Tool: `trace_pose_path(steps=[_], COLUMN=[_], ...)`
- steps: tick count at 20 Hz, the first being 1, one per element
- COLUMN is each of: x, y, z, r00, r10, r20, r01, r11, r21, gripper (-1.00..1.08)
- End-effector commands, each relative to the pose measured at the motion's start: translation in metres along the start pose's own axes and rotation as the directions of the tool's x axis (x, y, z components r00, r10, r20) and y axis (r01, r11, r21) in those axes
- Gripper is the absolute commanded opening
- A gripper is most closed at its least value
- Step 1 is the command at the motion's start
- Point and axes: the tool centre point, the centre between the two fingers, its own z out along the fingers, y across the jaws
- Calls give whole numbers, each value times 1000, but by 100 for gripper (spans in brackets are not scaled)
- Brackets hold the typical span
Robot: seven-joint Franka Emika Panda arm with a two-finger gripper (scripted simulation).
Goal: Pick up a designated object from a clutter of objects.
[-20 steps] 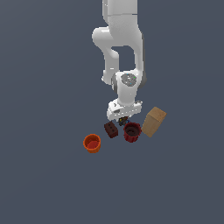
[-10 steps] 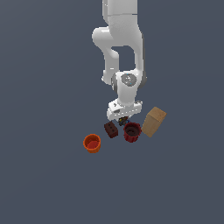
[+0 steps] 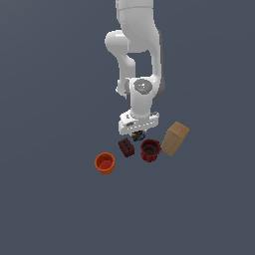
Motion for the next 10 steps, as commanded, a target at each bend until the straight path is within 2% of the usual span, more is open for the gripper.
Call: trace_pose_path(steps=[1, 10], x=[-1, -9], y=[9, 59], z=[-11, -74], r00=[1000, 1000], r10=[0, 0], r20=[-1, -2], r01=[0, 0], r11=[1000, 1000], r21=[0, 3], gripper=[-100, -100])
